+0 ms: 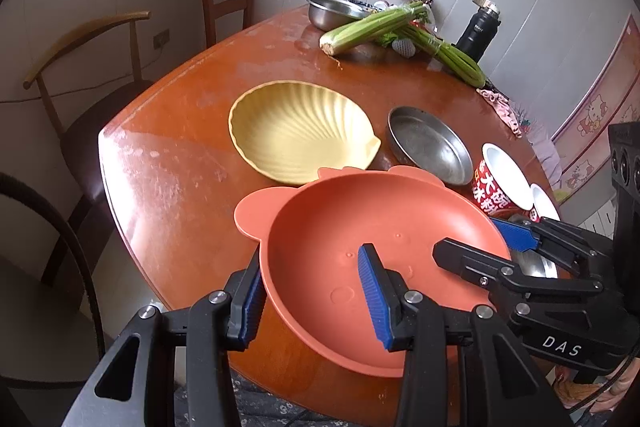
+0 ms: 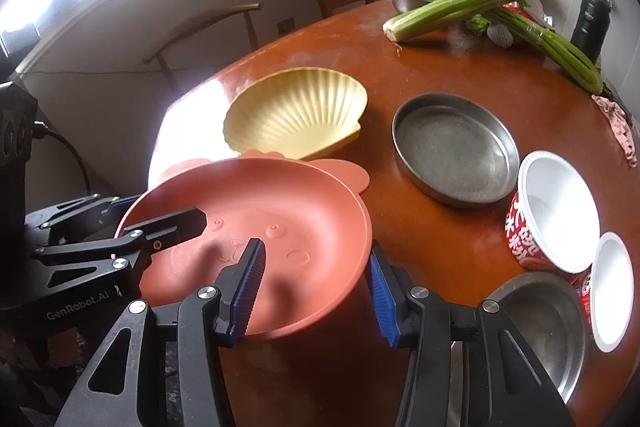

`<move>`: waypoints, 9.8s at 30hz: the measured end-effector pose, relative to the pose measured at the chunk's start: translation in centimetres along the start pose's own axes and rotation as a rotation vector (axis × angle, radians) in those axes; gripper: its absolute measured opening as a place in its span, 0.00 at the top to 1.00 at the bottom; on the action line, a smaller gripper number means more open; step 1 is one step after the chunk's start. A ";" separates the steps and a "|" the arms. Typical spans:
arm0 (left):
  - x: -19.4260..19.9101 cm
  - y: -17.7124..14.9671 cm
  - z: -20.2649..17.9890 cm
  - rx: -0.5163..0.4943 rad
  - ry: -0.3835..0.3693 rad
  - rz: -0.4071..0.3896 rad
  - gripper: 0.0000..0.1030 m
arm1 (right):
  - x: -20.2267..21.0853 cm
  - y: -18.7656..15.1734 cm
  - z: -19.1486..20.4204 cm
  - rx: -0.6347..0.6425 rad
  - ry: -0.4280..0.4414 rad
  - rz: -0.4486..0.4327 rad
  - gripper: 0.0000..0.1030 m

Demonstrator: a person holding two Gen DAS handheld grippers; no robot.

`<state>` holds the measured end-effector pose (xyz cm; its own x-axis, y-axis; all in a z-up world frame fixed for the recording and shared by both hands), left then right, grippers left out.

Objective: Organize plates and bowls

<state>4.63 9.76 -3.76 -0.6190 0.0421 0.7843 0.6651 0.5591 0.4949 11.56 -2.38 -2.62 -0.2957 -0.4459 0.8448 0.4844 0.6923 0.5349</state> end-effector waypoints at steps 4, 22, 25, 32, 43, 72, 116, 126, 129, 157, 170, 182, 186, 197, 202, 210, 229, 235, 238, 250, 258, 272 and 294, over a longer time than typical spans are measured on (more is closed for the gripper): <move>0.6 1.4 0.2 0.005 -0.001 -0.035 0.57 | 0.0 1.5 0.2 0.013 -0.006 -0.015 0.49; -2.0 8.8 3.1 0.035 0.029 -0.110 0.57 | -4.2 10.6 -0.4 0.033 -0.034 -0.028 0.49; -3.0 9.5 3.5 0.040 0.030 -0.104 0.57 | -5.4 11.4 -0.7 0.030 -0.040 -0.018 0.49; -5.5 10.2 4.4 0.047 0.045 -0.076 0.58 | -8.7 12.4 -1.5 0.022 -0.042 0.026 0.49; -7.4 9.7 4.0 0.036 0.056 -0.045 0.58 | -11.4 11.9 -2.5 0.006 -0.062 0.078 0.49; -7.8 7.3 3.3 0.017 0.031 0.032 0.58 | -11.8 12.1 -3.2 0.044 -0.219 0.073 0.49; -4.8 10.5 3.5 0.055 0.059 -0.089 0.56 | -1.6 7.4 -6.9 -0.167 -0.194 -0.051 0.48; -2.0 9.8 -1.5 -0.011 0.006 -0.125 0.54 | 4.6 3.7 -10.0 -0.244 -0.265 -0.147 0.48; -1.4 9.4 -3.6 -0.045 -0.015 -0.130 0.54 | 6.4 2.2 -11.0 -0.269 -0.281 -0.167 0.48; -5.3 -0.1 -18.8 -0.295 -0.116 0.040 0.54 | 13.8 -12.5 -16.1 -0.417 -0.333 -0.166 0.47; -7.8 -3.2 -19.1 -0.318 -0.111 0.128 0.54 | 10.6 -16.0 -15.0 -0.402 -0.272 -0.072 0.47; -9.2 -4.8 -19.7 -0.331 -0.142 0.184 0.54 | 7.9 -16.2 -13.9 -0.384 -0.208 -0.040 0.47; -10.0 -5.4 -19.9 -0.327 -0.143 0.210 0.54 | 7.5 -16.0 -13.5 -0.371 -0.197 -0.038 0.47; -10.1 -6.3 -20.5 -0.328 -0.165 0.231 0.58 | 7.0 -15.3 -12.6 -0.344 -0.182 -0.042 0.47; -9.4 -6.6 -20.5 -0.342 -0.151 0.225 0.58 | 7.5 -15.2 -12.2 -0.337 -0.184 -0.046 0.47; -7.9 -7.2 -20.5 -0.354 -0.154 0.215 0.58 | 8.6 -15.3 -11.5 -0.323 -0.192 -0.060 0.46; -5.2 -9.9 -19.6 -0.353 -0.165 0.204 0.58 | 10.3 -17.6 -8.5 -0.301 -0.191 -0.069 0.46; -5.2 -10.4 -19.8 -0.358 -0.167 0.208 0.58 | 10.3 -18.1 -8.1 -0.303 -0.194 -0.059 0.45; -5.3 -10.5 -19.9 -0.360 -0.166 0.208 0.58 | 10.2 -18.3 -8.1 -0.308 -0.194 -0.056 0.45; -6.3 -10.3 -20.0 -0.354 -0.146 0.214 0.58 | 9.4 -18.3 -8.6 -0.313 -0.180 -0.041 0.45; -7.3 -10.4 -20.2 -0.355 -0.152 0.235 0.58 | 8.7 -18.5 -9.3 -0.324 -0.162 -0.021 0.45; -7.3 -9.8 -19.8 -0.333 -0.200 0.240 0.57 | 8.6 -18.2 -10.0 -0.328 -0.144 -0.018 0.45; -5.2 -8.2 -20.7 -0.346 -0.166 0.156 0.57 | 11.1 -18.0 -12.9 -0.371 -0.215 -0.090 0.45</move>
<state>11.03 -12.21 -4.10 -0.5396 0.2535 0.8028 0.8401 0.2253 0.4935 10.19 -27.10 -2.98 -0.4965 -0.3395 0.7989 0.6999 0.3877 0.5998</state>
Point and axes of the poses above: each gripper's, at about its wrist camera, not at the fingertips, and x roughly against the way its jaws point, z to its left, y to its top, the point moved 5 cm from there along -x, roughly the way its jaws point, and after that the axes turned 11 degrees about x, right-handed, at the moved point
